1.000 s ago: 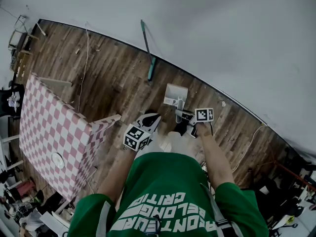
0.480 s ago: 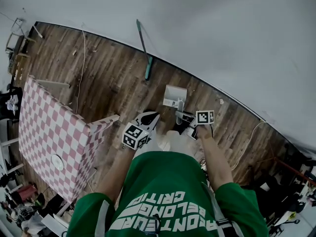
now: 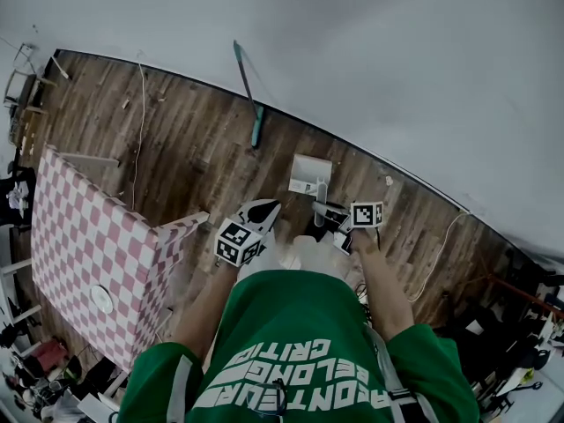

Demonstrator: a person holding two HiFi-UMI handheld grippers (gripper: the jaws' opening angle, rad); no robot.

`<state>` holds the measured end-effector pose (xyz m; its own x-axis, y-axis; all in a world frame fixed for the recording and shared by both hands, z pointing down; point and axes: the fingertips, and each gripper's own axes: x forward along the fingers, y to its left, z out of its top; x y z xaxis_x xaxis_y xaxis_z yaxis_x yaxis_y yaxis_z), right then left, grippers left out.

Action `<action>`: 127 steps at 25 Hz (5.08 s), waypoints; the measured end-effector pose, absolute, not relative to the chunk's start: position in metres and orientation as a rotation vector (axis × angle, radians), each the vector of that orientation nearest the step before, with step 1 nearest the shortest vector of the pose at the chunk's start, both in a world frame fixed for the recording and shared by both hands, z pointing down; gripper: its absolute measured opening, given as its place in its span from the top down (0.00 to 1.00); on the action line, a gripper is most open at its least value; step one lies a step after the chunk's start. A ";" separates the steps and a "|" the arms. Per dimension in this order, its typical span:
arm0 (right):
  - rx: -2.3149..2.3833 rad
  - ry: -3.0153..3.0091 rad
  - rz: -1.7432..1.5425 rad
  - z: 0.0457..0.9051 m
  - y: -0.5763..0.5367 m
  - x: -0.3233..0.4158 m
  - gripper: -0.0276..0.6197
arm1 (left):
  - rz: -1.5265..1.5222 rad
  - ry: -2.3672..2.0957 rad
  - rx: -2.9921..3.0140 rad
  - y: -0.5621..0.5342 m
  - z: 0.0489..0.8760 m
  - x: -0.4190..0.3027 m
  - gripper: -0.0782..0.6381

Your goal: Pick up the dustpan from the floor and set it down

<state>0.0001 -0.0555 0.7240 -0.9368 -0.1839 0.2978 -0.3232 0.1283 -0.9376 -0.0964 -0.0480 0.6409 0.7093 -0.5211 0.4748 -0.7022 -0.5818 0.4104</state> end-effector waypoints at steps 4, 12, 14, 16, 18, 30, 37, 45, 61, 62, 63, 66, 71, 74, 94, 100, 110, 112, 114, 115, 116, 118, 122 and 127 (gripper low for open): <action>0.529 -2.309 1.916 0.706 -0.056 0.006 0.80 | 0.401 -0.920 2.345 -0.050 0.638 -0.095 0.89; 0.553 -2.433 1.875 0.645 -0.062 0.008 0.79 | 0.374 -0.896 2.391 -0.060 0.626 -0.100 0.89; 0.561 -2.457 1.864 0.626 -0.061 0.009 0.79 | 0.369 -0.888 2.398 -0.062 0.623 -0.099 0.89; 0.580 -2.470 1.849 0.608 -0.062 0.011 0.79 | 0.360 -0.878 2.409 -0.065 0.617 -0.098 0.89; 0.594 -2.484 1.852 0.589 -0.063 0.011 0.79 | 0.346 -0.865 2.426 -0.070 0.609 -0.097 0.89; 0.715 -2.602 1.894 0.498 -0.078 0.011 0.78 | 0.238 -0.784 2.540 -0.104 0.545 -0.081 0.89; 0.757 -2.640 1.870 0.480 -0.083 0.012 0.78 | 0.192 -0.750 2.593 -0.115 0.521 -0.075 0.89; 0.800 -2.659 1.853 0.479 -0.085 0.015 0.78 | 0.197 -0.716 2.613 -0.115 0.517 -0.073 0.89; 0.846 -2.636 1.874 0.487 -0.086 0.023 0.78 | 0.180 -0.668 2.669 -0.117 0.507 -0.059 0.89; 0.843 -2.640 1.871 0.486 -0.086 0.022 0.78 | 0.168 -0.659 2.663 -0.117 0.506 -0.059 0.89; 0.848 -2.636 1.871 0.487 -0.086 0.022 0.78 | 0.165 -0.654 2.660 -0.116 0.505 -0.060 0.89; 0.858 -2.626 1.873 0.489 -0.085 0.020 0.78 | 0.176 -0.653 2.667 -0.117 0.506 -0.062 0.89; 0.878 -2.612 1.878 0.492 -0.085 0.027 0.78 | 0.171 -0.664 2.659 -0.121 0.507 -0.059 0.89; 0.862 -2.635 1.873 0.487 -0.085 0.026 0.78 | 0.176 -0.662 2.662 -0.122 0.506 -0.058 0.89; 1.007 -2.578 1.928 0.513 -0.066 0.072 0.78 | 0.263 -0.563 2.682 -0.107 0.518 -0.022 0.89; 1.060 -2.592 1.938 0.519 -0.056 0.099 0.78 | 0.303 -0.488 2.694 -0.102 0.523 0.007 0.89; 1.227 -2.478 2.001 0.570 -0.037 0.165 0.78 | 0.373 -0.347 2.714 -0.090 0.538 0.071 0.89; 1.241 -2.468 2.013 0.580 -0.037 0.179 0.78 | 0.389 -0.328 2.710 -0.090 0.543 0.085 0.89; 1.242 -2.485 2.016 0.587 -0.037 0.186 0.78 | 0.400 -0.310 2.708 -0.087 0.546 0.091 0.89; 1.249 -2.485 2.017 0.591 -0.036 0.189 0.78 | 0.404 -0.302 2.707 -0.085 0.548 0.094 0.89; 1.261 -2.477 2.020 0.597 -0.036 0.193 0.78 | 0.410 -0.293 2.707 -0.084 0.550 0.098 0.89; 1.296 -2.443 2.027 0.611 -0.035 0.204 0.78 | 0.427 -0.276 2.707 -0.083 0.553 0.106 0.89; 1.316 -2.425 2.042 0.633 -0.037 0.216 0.78 | 0.453 -0.258 2.705 -0.083 0.560 0.119 0.89; 1.337 -2.435 2.053 0.655 -0.039 0.232 0.78 | 0.478 -0.255 2.690 -0.081 0.568 0.136 0.89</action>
